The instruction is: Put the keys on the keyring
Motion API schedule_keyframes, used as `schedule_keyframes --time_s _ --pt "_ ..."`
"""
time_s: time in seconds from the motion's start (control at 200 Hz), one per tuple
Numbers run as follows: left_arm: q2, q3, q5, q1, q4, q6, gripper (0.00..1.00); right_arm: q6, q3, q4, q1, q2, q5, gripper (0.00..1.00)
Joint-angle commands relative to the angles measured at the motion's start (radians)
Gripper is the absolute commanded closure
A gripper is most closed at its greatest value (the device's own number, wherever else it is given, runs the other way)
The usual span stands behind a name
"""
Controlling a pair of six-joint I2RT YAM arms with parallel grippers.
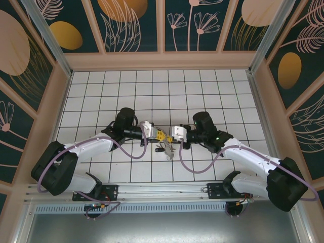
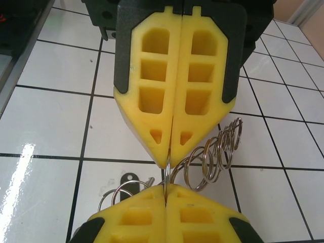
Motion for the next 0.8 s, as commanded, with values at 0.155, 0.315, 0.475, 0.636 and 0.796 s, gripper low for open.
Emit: schedule_keyframes --time_s 0.155,0.315,0.475,0.636,0.796 --pt "-0.032 0.052 -0.084 -0.004 -0.176 0.117 0.76 -0.016 0.129 -0.185 0.032 0.027 0.107 1.0" --pt "-0.024 0.039 -0.089 -0.005 -0.12 0.085 0.75 0.0 0.193 -0.245 0.052 0.055 0.155 1.0" --pt "-0.01 0.052 -0.101 -0.003 -0.104 0.067 0.79 0.021 0.27 -0.305 0.088 0.123 0.219 1.0" --pt "-0.016 0.043 -0.09 -0.003 -0.094 0.066 0.94 0.06 0.292 -0.277 0.097 0.156 0.251 1.0" --pt "-0.034 0.028 -0.085 -0.003 -0.1 0.097 1.0 0.06 0.276 -0.242 0.097 0.147 0.222 1.0"
